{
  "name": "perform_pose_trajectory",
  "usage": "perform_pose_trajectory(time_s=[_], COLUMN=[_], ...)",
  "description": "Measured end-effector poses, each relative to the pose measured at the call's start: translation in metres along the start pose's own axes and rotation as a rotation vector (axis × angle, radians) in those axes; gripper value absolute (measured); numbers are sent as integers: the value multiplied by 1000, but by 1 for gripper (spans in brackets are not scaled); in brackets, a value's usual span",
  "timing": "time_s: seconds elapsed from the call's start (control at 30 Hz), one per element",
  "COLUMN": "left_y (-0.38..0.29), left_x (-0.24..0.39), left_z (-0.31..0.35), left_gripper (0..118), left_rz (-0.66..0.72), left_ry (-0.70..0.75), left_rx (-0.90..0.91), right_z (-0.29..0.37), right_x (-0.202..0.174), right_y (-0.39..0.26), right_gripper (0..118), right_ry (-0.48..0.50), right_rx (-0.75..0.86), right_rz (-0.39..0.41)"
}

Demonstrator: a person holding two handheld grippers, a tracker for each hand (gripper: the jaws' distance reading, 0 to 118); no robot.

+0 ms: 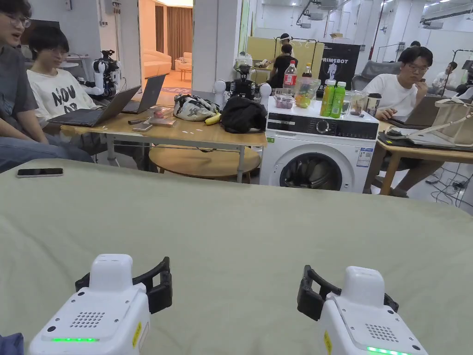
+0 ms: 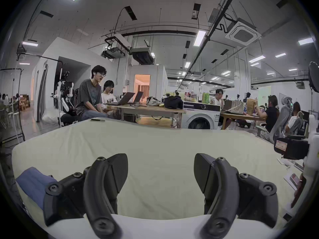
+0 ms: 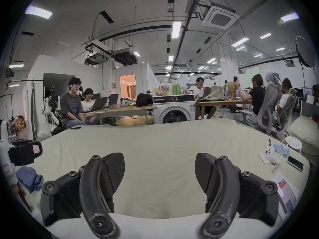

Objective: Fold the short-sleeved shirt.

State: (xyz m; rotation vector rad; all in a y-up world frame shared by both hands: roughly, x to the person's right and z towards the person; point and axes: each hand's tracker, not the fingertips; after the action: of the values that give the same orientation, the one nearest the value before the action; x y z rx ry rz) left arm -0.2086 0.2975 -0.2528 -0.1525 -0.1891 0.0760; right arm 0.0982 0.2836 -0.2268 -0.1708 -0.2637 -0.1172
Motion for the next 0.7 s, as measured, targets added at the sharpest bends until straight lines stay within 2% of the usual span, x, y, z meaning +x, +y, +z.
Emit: perform_pose_trajectory(time_s=[0.23, 0.43, 0.5, 0.7], left_y=[0, 1, 2, 2], left_x=[-4, -3, -3, -1], left_z=[2, 0, 0, -1], left_gripper=[80, 80, 80, 80], left_rz=[-11, -33, -35, -31], left_ry=[-1, 3, -1, -11], left_rx=[7, 12, 12, 13], right_z=[5, 0, -3, -3], right_x=[-1, 1, 0, -5], right_y=[0, 6, 7, 1], right_gripper=[86, 86, 86, 86], right_ry=[-30, -34, -62, -43], right_rx=[23, -29, -51, -42], right_rz=[-25, -54, -49, -10])
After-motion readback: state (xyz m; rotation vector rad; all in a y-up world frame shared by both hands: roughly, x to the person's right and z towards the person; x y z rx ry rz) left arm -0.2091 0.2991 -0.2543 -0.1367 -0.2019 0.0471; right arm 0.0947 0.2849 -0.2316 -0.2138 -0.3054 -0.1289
